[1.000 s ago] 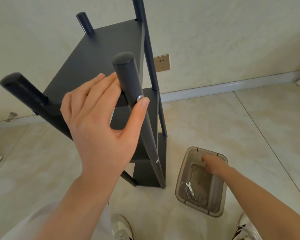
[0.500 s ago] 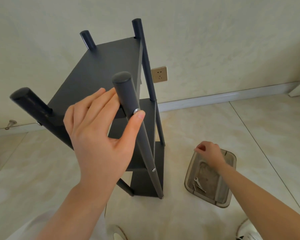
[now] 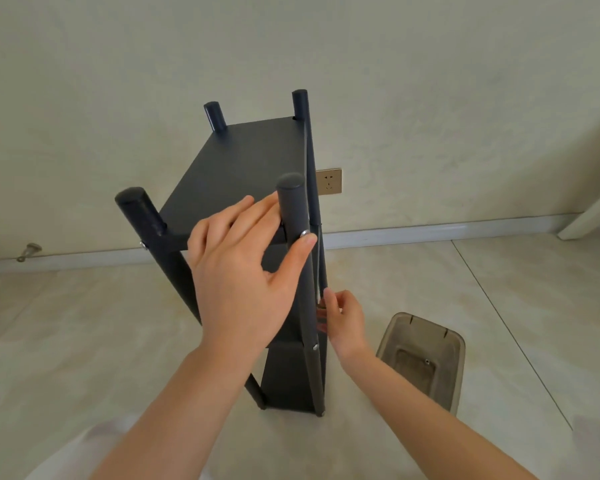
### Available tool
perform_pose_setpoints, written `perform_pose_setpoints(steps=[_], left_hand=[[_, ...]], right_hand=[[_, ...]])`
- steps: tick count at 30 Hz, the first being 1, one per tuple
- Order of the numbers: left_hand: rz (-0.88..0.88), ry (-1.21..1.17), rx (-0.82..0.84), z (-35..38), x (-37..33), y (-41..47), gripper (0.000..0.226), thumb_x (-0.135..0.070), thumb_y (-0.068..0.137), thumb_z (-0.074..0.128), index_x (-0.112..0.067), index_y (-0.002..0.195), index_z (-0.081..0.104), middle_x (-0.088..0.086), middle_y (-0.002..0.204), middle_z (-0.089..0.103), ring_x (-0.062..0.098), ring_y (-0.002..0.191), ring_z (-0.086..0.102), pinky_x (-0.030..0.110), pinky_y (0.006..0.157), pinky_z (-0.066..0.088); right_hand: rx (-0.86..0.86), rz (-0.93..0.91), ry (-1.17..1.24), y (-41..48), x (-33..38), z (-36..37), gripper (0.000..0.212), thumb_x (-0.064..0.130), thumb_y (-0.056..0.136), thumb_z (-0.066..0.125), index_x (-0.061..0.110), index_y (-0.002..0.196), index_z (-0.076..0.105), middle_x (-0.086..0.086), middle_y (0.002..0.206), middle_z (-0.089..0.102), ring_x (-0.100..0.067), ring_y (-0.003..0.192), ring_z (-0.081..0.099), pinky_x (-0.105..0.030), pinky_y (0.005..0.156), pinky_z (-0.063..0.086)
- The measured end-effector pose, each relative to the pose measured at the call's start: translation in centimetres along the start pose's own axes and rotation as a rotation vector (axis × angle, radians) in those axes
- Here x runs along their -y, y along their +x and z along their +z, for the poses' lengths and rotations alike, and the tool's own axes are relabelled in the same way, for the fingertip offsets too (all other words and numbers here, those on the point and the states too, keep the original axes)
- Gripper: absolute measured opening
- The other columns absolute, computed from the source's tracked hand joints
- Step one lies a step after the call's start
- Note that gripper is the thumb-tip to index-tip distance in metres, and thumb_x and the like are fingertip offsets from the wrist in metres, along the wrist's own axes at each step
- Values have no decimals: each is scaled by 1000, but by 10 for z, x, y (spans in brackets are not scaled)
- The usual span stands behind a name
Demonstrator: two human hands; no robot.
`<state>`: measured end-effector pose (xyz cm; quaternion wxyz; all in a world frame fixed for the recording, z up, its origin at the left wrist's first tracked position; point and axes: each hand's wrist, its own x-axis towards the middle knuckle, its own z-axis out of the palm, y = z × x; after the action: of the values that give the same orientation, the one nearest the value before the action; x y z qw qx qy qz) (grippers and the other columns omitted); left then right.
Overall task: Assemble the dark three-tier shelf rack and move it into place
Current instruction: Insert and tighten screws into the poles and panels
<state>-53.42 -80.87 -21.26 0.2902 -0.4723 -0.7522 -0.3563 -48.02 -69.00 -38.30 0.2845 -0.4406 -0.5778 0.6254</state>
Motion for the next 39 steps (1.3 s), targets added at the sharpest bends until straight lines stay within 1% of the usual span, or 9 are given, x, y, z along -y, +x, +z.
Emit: perform_pose_setpoints(steps=[3, 10, 13, 17, 19, 22, 27, 32, 39], left_hand=[[-4, -6, -1, -2, 4, 1, 48, -55, 96, 52, -21, 123, 71, -6, 125, 70, 18, 128, 55, 33, 108, 28], [-54, -20, -15, -20, 32, 7, 47, -52, 94, 54, -19, 122, 72, -3, 123, 71, 21, 126, 58, 37, 106, 32], [-98, -44, 7, -34, 47, 9, 46, -52, 93, 53, -19, 118, 73, -2, 118, 73, 22, 124, 60, 44, 108, 37], [-247, -193, -11, -54, 72, 9, 34, -47, 92, 57, -23, 110, 73, -14, 102, 71, 19, 114, 61, 56, 100, 45], [-320, -295, -33, -64, 83, 5, 21, -41, 93, 64, -25, 104, 73, -22, 92, 66, 8, 104, 60, 48, 96, 50], [-397, -356, -43, -74, 93, -3, 11, -31, 95, 66, -22, 95, 72, -19, 80, 62, 3, 89, 58, 29, 85, 49], [-522, -419, -51, -85, 96, -16, 12, -32, 95, 66, -25, 101, 74, -12, 87, 67, 10, 95, 63, 27, 84, 48], [-567, -477, -39, -91, 100, -26, 10, -30, 95, 67, -25, 98, 74, -21, 69, 57, 1, 72, 55, 10, 69, 40], [-602, -567, -3, -86, 101, -33, 12, -28, 95, 67, -33, 103, 75, -15, 82, 70, -3, 86, 65, 2, 73, 44]], right_hand=[[71, 107, -25, -8, -4, 6, 25, 35, 106, 38, 17, 96, 52, -5, 85, 57, -16, 74, 57, -30, 72, 54], [104, 28, -115, -16, 3, 25, 21, 36, 105, 37, 26, 92, 49, 0, 80, 54, -10, 68, 55, -19, 63, 52], [131, -14, -152, -18, 13, 37, 18, 36, 105, 40, 26, 93, 49, 2, 80, 54, -9, 67, 56, -16, 61, 48], [157, -71, -202, -21, 21, 51, 16, 35, 105, 41, 22, 105, 49, 4, 81, 56, -10, 70, 60, -13, 63, 44], [164, -88, -207, -23, 23, 55, 19, 35, 105, 41, 19, 105, 51, 4, 79, 57, -10, 71, 60, -13, 64, 45], [178, -79, -200, -27, 24, 58, 21, 34, 105, 41, 17, 107, 53, 2, 82, 57, -10, 75, 60, -12, 60, 41], [201, -91, -210, -38, 24, 60, 18, 31, 103, 45, 16, 109, 54, 3, 87, 58, -8, 78, 61, -6, 52, 39], [176, -102, -208, -46, 18, 54, 10, 31, 101, 50, 22, 102, 53, 5, 89, 61, -8, 79, 63, -5, 50, 42], [144, -101, -178, -55, 12, 32, 5, 30, 99, 55, 27, 98, 51, 4, 87, 63, -8, 76, 65, -5, 47, 42]])
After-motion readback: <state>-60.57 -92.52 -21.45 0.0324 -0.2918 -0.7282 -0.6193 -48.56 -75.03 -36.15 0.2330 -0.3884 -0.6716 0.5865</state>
